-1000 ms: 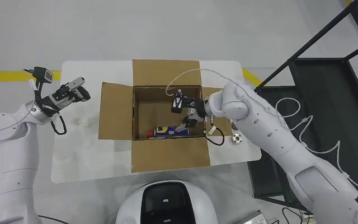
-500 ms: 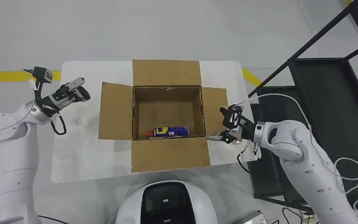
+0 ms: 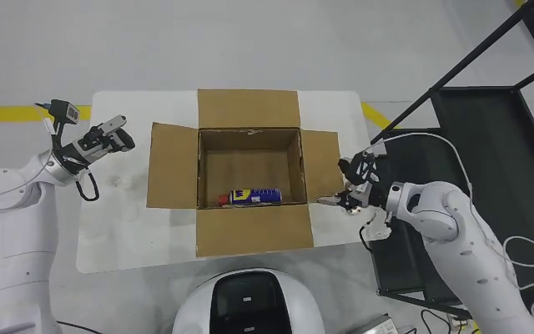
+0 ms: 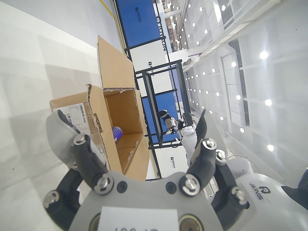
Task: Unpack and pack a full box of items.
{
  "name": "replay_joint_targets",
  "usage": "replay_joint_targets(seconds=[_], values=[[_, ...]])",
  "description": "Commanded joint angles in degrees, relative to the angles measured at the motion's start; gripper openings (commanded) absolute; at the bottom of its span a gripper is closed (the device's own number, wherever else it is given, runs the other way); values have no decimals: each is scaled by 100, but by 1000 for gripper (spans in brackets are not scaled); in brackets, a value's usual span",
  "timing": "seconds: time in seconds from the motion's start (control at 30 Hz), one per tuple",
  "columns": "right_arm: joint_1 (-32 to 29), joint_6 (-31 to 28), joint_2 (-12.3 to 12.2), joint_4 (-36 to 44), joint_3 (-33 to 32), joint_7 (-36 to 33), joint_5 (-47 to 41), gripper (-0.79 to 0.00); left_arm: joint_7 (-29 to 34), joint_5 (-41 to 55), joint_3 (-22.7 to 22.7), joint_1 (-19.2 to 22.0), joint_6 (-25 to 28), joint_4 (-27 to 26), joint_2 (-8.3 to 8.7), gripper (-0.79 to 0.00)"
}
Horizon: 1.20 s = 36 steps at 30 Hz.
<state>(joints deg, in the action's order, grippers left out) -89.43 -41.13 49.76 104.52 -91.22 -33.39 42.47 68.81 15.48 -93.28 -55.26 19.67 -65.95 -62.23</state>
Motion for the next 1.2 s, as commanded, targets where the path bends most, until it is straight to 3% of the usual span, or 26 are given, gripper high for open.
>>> replay_joint_targets(seconds=[0.0,0.23,0.4,0.8,1.17], values=[[-146,100,-17,-261,-206,5,63,0,0,0,0,0,0,0,0,0],[-805,-56,-18,-727,-391,551,533,0,0,0,0,0,0,0,0,0],[-879,174,19,-1167,-190,802,784,0,0,0,0,0,0,0,0,0],[-125,838,148,-2340,544,833,1037,0,0,0,0,0,0,0,0,0],[528,1084,292,-3276,1155,1002,1177,0,0,0,0,0,0,0,0,0]])
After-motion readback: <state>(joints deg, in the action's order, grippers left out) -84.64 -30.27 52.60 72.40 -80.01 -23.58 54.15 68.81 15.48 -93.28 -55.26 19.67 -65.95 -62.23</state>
